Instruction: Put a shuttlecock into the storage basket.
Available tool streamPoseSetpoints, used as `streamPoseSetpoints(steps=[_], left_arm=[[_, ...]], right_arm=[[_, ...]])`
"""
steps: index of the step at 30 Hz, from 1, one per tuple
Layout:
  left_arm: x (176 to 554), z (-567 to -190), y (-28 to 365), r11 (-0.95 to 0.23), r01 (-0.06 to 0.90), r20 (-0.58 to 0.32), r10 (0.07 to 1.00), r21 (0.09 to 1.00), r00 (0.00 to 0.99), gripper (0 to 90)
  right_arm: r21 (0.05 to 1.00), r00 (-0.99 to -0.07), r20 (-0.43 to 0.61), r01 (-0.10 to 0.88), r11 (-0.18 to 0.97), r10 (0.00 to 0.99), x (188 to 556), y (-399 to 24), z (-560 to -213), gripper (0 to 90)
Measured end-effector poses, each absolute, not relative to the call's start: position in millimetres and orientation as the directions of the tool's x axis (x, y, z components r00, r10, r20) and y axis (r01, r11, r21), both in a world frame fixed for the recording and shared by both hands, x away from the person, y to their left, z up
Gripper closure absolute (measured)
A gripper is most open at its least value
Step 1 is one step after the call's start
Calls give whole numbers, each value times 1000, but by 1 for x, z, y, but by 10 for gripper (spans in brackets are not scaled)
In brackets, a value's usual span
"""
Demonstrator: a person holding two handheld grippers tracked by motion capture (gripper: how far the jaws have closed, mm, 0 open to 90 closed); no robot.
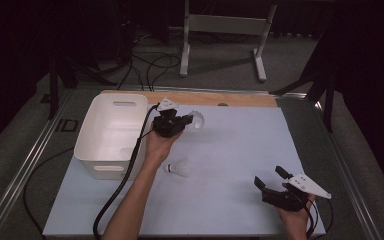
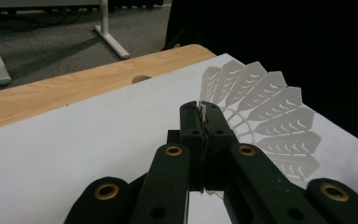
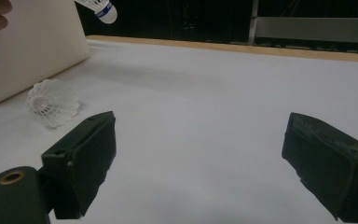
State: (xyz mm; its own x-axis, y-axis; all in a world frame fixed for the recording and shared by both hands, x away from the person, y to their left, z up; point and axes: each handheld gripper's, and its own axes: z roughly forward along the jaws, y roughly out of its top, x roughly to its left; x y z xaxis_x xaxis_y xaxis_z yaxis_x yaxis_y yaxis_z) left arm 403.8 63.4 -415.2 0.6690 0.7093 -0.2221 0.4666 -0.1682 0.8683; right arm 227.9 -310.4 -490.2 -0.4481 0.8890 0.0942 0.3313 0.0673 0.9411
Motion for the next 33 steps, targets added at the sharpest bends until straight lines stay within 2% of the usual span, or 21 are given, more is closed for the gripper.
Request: streamPoseSetpoints(steps=[33], left_arm=[[399, -399, 77, -166, 444, -218, 689, 881, 691, 898]], right_arm=[[940, -451, 91, 333, 73, 888, 228, -309, -491, 99]])
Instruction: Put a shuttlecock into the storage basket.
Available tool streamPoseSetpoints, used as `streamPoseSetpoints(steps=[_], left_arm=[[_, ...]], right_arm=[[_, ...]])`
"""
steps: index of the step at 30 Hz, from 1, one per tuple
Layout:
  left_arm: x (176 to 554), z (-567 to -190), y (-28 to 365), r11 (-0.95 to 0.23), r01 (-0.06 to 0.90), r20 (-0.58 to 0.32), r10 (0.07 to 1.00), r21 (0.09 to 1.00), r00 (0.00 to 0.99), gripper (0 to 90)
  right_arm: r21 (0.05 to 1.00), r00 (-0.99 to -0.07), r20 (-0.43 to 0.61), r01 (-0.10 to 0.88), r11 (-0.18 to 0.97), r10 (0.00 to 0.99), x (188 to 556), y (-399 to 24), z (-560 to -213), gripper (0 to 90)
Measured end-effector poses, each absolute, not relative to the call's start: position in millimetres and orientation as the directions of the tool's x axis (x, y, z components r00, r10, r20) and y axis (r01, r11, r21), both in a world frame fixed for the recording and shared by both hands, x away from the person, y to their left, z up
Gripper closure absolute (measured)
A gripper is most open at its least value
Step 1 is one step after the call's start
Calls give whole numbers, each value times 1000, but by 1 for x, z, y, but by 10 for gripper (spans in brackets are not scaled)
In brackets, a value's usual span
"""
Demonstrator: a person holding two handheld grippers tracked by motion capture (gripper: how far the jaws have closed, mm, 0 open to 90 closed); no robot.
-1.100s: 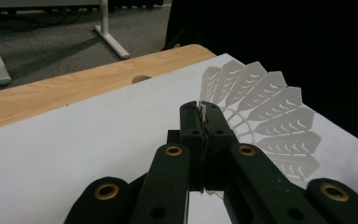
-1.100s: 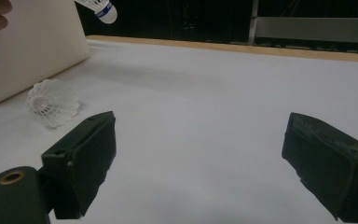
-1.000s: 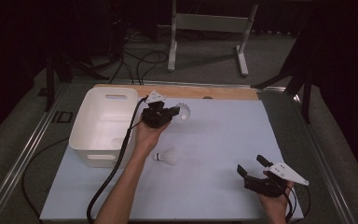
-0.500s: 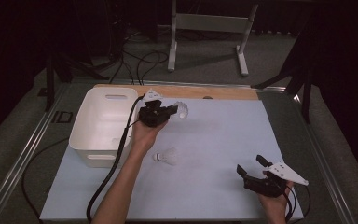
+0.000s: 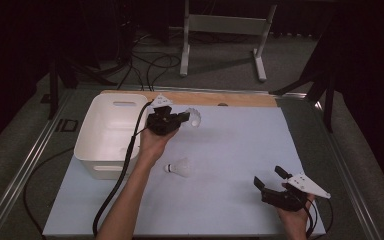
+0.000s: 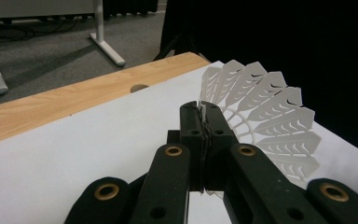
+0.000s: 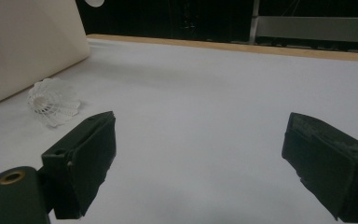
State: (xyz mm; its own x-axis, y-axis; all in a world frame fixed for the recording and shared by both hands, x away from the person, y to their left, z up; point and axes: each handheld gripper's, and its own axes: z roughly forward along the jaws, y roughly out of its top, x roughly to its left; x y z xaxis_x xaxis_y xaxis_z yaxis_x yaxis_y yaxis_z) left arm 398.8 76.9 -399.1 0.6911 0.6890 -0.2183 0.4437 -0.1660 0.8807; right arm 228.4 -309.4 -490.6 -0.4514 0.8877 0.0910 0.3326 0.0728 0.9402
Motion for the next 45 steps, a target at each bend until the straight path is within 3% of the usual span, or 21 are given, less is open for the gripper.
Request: streamPoseSetpoints(steps=[45], left_arm=[[396, -380, 78, -203, 408, -191, 646, 890, 739, 898]], right_arm=[[941, -450, 94, 332, 68, 888, 228, -310, -490, 99]])
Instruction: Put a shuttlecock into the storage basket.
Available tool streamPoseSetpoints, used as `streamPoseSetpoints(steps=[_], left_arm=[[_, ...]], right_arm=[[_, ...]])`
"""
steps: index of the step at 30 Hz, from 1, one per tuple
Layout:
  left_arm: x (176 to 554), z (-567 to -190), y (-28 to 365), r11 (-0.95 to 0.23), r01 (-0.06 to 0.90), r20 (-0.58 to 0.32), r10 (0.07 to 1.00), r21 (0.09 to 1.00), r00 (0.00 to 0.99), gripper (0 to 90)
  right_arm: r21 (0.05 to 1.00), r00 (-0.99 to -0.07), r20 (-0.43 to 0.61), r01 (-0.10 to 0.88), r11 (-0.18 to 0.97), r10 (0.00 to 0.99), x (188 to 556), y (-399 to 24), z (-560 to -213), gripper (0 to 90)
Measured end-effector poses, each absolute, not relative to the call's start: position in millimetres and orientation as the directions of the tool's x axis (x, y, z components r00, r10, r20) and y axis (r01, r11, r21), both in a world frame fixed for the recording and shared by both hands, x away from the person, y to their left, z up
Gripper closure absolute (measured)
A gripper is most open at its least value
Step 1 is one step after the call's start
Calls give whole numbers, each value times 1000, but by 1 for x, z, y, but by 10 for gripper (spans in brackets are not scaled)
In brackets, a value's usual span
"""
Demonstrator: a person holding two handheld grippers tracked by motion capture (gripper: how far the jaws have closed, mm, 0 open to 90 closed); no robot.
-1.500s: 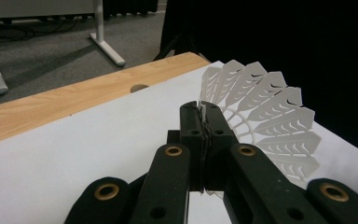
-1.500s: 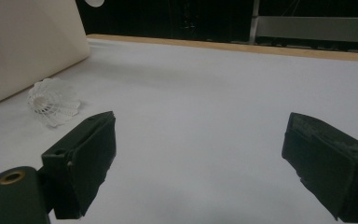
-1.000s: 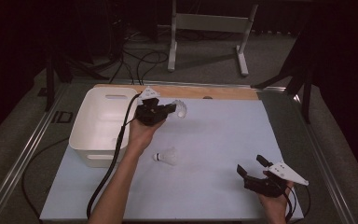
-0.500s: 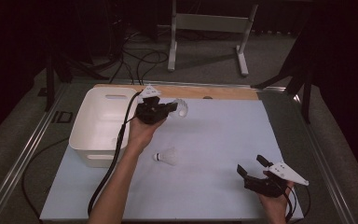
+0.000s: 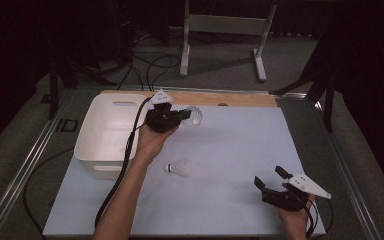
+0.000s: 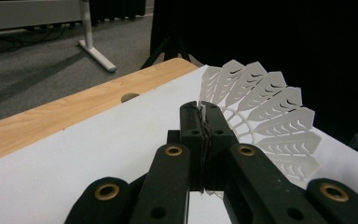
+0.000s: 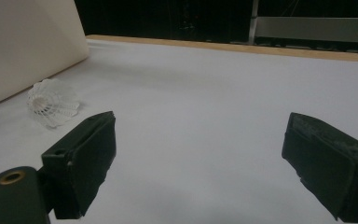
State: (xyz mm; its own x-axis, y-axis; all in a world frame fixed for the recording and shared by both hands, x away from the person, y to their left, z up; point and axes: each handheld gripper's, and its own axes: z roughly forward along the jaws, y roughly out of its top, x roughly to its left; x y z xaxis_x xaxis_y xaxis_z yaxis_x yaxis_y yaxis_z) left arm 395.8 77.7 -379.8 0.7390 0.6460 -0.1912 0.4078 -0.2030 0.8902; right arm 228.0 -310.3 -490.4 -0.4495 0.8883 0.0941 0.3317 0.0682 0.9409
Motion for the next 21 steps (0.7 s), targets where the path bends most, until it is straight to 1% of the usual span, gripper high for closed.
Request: streamPoseSetpoints(steps=[21], left_arm=[[396, -375, 83, -221, 405, -202, 603, 887, 772, 899]], right_arm=[[940, -451, 92, 334, 72, 888, 228, -309, -491, 99]])
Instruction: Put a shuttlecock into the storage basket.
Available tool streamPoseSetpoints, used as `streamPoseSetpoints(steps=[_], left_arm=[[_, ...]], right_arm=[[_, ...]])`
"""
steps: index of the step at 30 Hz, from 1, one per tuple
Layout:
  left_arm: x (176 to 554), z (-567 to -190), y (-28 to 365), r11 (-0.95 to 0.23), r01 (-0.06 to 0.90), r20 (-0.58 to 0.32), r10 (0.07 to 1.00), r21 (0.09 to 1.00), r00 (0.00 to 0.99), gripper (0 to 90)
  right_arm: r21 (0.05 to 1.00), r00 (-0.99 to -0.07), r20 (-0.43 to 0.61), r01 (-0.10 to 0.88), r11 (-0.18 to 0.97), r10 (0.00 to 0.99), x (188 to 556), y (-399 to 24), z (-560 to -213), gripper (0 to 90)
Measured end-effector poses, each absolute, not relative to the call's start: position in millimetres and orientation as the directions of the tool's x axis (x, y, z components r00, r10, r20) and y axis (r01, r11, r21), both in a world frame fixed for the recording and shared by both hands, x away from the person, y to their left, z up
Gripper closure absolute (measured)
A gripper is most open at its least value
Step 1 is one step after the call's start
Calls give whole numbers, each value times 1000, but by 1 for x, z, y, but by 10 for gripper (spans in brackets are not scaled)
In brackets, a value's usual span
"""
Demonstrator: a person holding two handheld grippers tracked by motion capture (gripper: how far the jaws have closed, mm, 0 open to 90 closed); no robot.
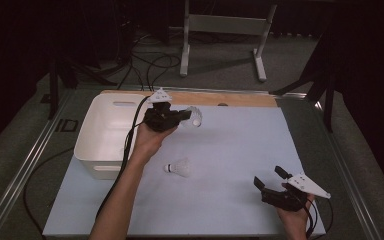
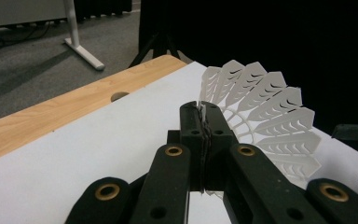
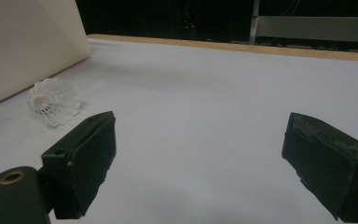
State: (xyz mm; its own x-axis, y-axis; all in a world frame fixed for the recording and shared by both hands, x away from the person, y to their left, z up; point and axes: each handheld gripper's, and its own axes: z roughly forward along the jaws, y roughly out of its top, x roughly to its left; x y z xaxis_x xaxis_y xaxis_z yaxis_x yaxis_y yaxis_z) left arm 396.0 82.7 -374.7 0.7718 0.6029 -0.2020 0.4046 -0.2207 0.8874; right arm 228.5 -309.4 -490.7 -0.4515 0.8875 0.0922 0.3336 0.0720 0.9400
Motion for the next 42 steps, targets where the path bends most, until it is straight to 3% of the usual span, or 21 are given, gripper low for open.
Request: streamPoseSetpoints(steps=[42], left_arm=[[393, -370, 96, -228, 384, -208, 547, 895, 811, 899]], right_arm=[[940, -450, 92, 333, 71, 888, 228, -310, -491, 99]])
